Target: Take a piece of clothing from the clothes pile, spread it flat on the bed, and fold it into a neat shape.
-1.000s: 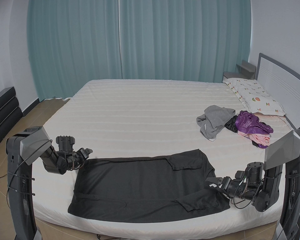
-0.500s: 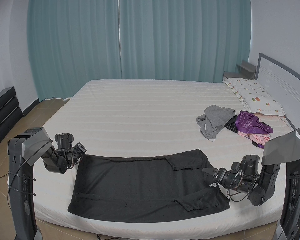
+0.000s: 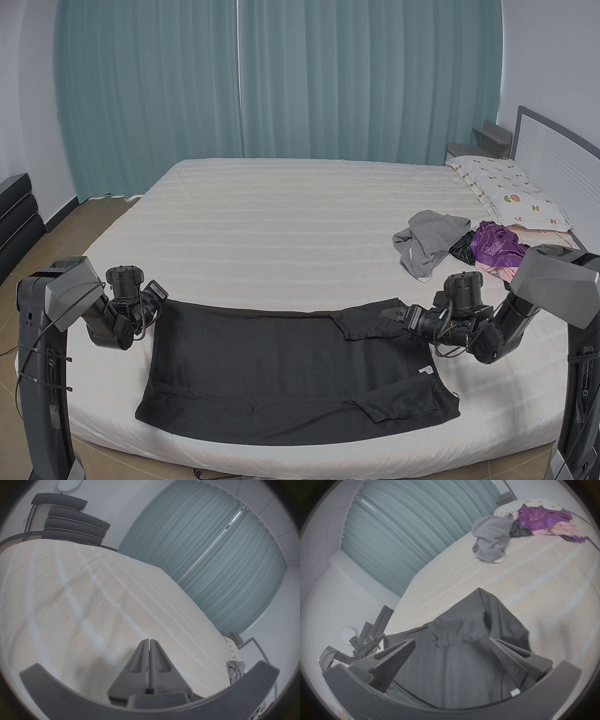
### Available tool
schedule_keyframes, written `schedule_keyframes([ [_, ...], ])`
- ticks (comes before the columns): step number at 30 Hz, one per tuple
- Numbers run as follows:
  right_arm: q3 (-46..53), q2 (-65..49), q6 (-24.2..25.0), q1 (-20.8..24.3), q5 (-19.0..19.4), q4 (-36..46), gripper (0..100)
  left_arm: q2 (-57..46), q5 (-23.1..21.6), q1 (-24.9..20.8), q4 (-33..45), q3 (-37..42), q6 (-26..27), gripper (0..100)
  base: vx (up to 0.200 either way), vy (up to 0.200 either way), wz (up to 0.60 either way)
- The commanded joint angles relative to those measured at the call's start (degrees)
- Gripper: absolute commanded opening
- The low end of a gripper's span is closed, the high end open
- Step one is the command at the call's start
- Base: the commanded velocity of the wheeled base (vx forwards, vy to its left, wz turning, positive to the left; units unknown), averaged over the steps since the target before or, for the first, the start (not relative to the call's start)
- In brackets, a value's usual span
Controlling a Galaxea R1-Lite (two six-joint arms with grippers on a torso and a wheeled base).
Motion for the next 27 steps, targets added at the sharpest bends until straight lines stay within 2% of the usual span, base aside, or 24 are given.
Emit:
schedule_keyframes([
  [1,-11.8,6.2,-1.1,3.0,-1.4,8.2,100,0.8,0.2,0.0,-0.6,0.9,-0.2,0,0.000,0.000,0.00],
  [2,-11.8,6.2,-1.1,3.0,-1.4,8.2,100,0.8,0.2,0.0,-0.6,0.9,-0.2,0,0.000,0.000,0.00],
  [3,-15.3,6.5,-1.1,3.2,-1.4,12.5,100,0.8,0.2,0.0,-0.6,0.9,-0.1,0,0.000,0.000,0.00],
  [7,-19.5,6.6,0.2,4.7,-1.1,20.3,100,0.8,0.2,0.0,-0.8,1.3,-0.1,0,0.000,0.000,0.00],
  [9,-20.5,7.4,1.8,5.4,-1.2,21.4,100,0.8,0.2,-0.1,-1.0,2.0,-0.1,0,0.000,0.000,0.00],
  [15,-23.6,10.2,2.0,6.3,-1.6,23.7,100,0.8,0.3,-0.4,-1.1,2.4,0.7,0,0.000,0.000,0.00],
  [20,-26.1,11.7,2.0,6.6,-5.0,26.3,100,0.8,0.3,-0.5,-1.2,2.6,0.7,0,0.000,0.000,0.00],
  [27,-30.2,14.2,2.4,6.6,-5.7,26.8,100,0.8,0.4,-0.5,-1.3,2.6,0.7,0,0.000,0.000,0.00],
])
